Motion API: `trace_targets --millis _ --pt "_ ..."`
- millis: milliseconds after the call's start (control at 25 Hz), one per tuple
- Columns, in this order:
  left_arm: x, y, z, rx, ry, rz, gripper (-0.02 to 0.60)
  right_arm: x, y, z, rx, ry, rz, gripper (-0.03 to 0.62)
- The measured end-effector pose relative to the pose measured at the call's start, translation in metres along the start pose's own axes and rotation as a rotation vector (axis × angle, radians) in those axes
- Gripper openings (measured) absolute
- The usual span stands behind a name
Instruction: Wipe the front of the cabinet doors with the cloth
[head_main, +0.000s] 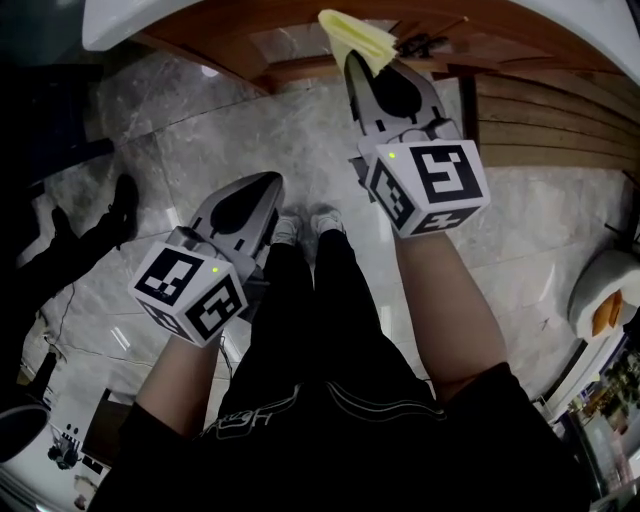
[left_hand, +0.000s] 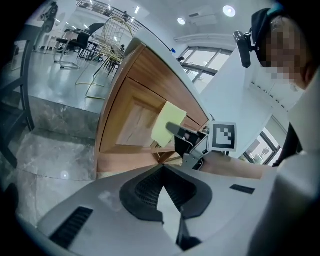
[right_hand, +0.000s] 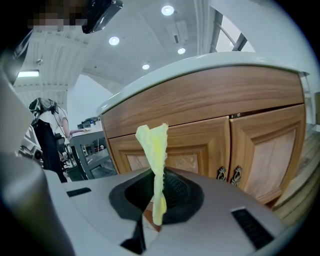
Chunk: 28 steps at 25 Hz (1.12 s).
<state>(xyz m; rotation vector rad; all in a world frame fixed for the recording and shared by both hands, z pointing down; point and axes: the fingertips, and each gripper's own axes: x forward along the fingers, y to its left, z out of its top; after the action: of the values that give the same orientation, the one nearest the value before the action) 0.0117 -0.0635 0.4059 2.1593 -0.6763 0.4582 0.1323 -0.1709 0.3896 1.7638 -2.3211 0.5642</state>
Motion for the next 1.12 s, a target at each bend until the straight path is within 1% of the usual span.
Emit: trace_targets --millis 80,200,360,480,920,1000,1120 --pt "0.004 -0.001 -0.004 -0.007 0.011 0.003 0.006 -0.005 -0.008 0.001 0.004 -0.007 -0.014 0.041" --pt "0.010 -0.006 -0.008 0.003 0.025 0.005 0.006 -0.014 -0.024 0.001 0.012 -0.011 -0.040 0.041" --pt "0.018 -0.011 -0.016 -0.004 0.043 -0.011 0.006 -0.025 -0.045 0.002 0.015 -0.018 -0.076 0.041" --pt "0.022 -0.016 -0.017 0.006 0.051 -0.019 0.006 -0.033 -0.062 0.007 0.013 -0.032 -0.111 0.041" --pt "0.032 -0.034 -0.023 0.038 0.088 -0.075 0.006 -0.058 -0.112 0.006 0.082 -0.053 -0.213 0.041" --pt "0.032 -0.036 -0.023 0.033 0.088 -0.079 0.006 -0.062 -0.118 0.005 0.082 -0.054 -0.228 0.041" --pt "0.031 -0.036 -0.024 0.032 0.089 -0.078 0.006 -0.067 -0.120 0.006 0.049 -0.049 -0.237 0.041"
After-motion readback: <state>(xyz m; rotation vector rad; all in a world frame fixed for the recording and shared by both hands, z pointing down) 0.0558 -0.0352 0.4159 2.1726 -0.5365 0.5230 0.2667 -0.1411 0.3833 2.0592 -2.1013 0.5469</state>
